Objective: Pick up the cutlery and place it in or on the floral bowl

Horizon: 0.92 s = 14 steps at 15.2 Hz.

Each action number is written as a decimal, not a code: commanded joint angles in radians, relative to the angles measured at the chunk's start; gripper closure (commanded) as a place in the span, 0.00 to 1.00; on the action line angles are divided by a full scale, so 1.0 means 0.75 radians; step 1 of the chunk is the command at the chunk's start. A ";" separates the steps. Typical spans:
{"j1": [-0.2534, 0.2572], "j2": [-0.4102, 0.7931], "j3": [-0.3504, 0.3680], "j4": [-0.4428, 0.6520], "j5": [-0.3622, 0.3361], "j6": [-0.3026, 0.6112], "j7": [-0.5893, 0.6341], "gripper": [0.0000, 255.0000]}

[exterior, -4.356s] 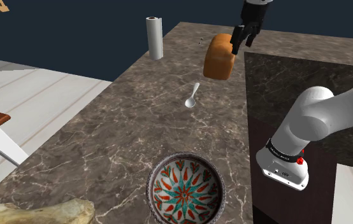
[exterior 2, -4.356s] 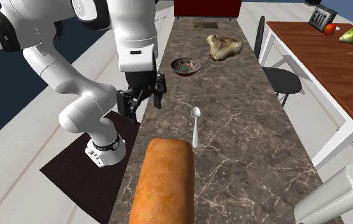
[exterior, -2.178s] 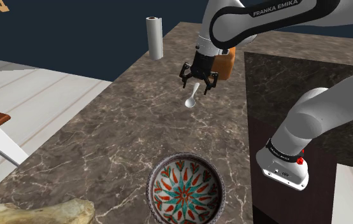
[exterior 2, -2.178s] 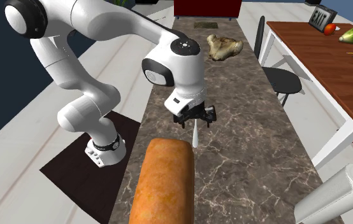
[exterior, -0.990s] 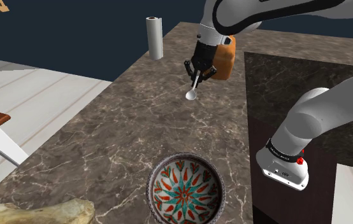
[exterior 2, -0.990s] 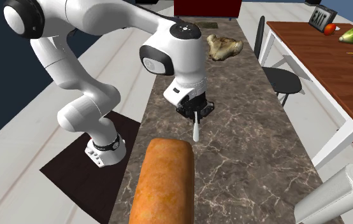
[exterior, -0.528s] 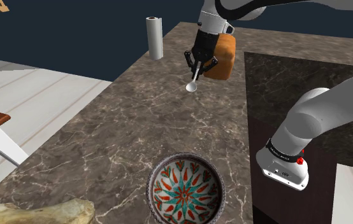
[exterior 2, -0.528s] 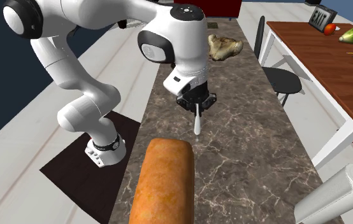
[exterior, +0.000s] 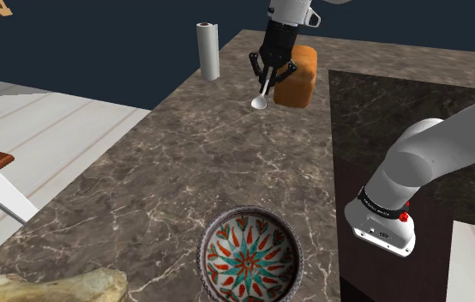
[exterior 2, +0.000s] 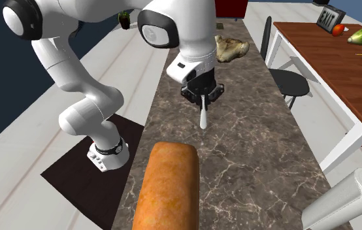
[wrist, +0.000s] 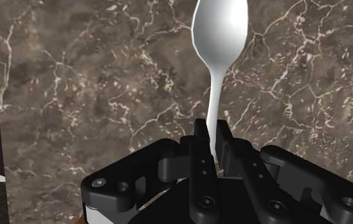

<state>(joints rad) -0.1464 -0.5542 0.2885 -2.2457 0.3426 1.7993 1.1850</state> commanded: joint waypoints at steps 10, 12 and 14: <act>0.116 -0.166 0.186 -0.048 0.121 -0.040 0.258 1.00; 0.140 -0.188 0.233 -0.046 0.149 -0.044 0.319 1.00; 0.162 -0.205 0.282 -0.038 0.176 -0.046 0.381 1.00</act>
<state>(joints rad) -0.0332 -0.7034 0.4788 -2.2841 0.4640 1.7698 1.4410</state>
